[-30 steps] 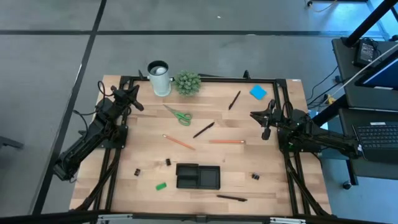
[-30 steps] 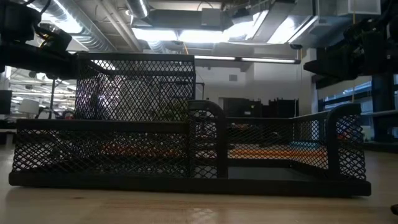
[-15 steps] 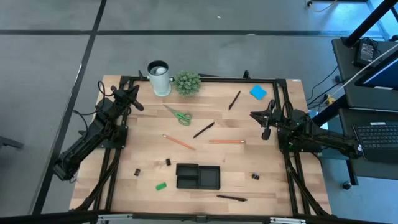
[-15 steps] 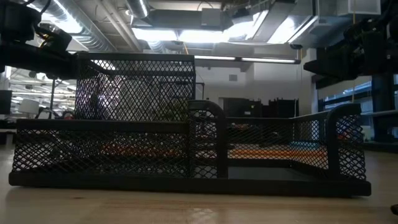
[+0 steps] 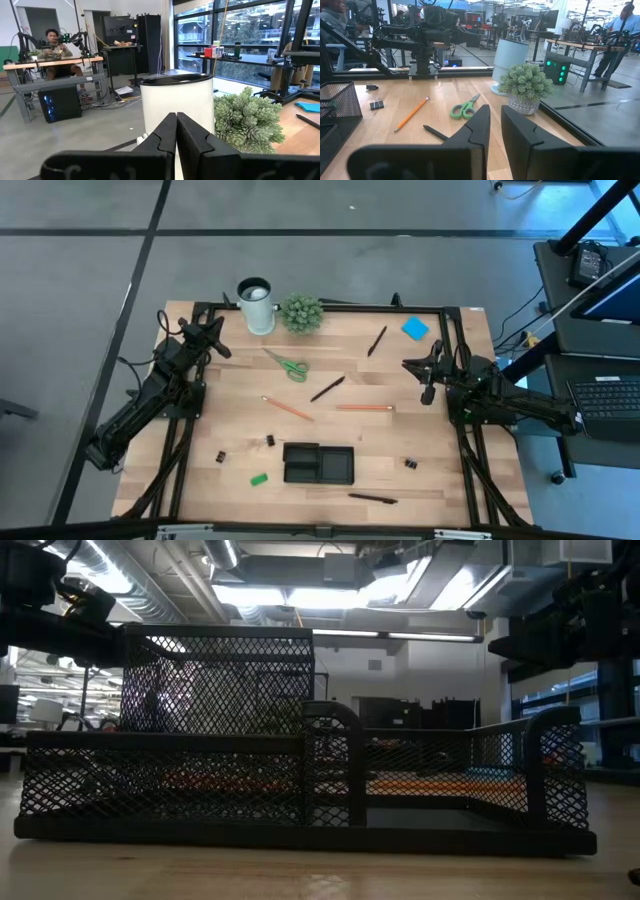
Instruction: Pick and place office supplies into organizer
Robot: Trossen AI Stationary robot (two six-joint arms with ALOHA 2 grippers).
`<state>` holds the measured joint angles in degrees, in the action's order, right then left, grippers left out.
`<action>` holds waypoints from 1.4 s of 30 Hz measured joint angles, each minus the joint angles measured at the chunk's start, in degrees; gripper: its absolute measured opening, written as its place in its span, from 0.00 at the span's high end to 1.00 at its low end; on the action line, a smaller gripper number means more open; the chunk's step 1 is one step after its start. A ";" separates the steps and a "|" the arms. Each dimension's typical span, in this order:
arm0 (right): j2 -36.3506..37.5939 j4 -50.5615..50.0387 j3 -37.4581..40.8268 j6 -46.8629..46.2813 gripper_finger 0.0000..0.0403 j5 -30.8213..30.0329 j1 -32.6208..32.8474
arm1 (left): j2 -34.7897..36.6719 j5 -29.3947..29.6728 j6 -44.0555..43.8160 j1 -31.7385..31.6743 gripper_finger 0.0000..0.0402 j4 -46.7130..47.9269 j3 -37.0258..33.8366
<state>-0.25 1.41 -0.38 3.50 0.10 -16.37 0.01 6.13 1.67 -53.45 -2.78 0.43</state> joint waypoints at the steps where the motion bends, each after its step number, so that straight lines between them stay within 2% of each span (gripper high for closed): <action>1: 0.00 0.00 -0.01 -0.01 0.87 0.00 -0.01 | 0.00 0.00 0.00 0.00 0.99 -0.01 -0.02; 27: 0.00 0.35 0.00 -0.14 0.87 0.00 0.01 | 0.00 -0.02 0.02 0.00 0.98 -0.01 -0.02; 32: 0.00 0.33 -0.02 2.86 0.87 0.00 -0.01 | 0.00 -0.01 0.00 -0.01 0.98 0.00 -0.01; 42: 0.00 0.13 -0.02 2.83 0.87 0.00 0.01 | 0.00 0.00 0.01 -0.02 0.99 -0.01 -0.01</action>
<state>-0.25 1.54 -0.40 6.33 0.10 -16.36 0.01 6.13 1.68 -53.47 -2.79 0.42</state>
